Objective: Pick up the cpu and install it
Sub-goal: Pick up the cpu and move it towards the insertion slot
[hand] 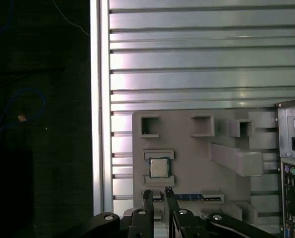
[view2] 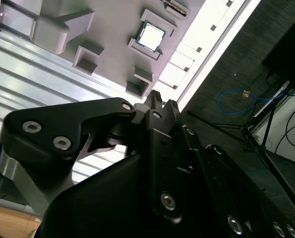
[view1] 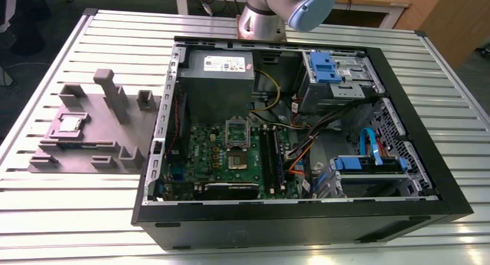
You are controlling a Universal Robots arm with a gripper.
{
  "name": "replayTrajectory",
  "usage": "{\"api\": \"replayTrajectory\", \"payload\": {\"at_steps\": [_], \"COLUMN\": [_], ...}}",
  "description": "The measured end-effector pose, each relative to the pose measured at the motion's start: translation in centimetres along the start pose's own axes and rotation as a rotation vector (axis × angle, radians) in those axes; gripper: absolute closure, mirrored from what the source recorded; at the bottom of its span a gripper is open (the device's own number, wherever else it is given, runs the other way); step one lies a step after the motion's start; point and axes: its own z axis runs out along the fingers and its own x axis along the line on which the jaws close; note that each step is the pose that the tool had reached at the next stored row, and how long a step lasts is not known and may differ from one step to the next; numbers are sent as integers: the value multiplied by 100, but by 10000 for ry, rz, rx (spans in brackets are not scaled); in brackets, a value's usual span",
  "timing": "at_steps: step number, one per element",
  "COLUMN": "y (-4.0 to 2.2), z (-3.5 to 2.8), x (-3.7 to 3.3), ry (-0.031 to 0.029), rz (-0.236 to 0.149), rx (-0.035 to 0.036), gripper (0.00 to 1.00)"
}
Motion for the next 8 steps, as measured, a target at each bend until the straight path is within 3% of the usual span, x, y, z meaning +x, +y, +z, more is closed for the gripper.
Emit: {"api": "replayTrajectory", "payload": {"at_steps": [1,8], "y": [0,0], "z": [0,0], "x": [1,10], "ry": [0,0], "rz": [-1,-2], "rx": [0,0], "gripper": [76,76]}}
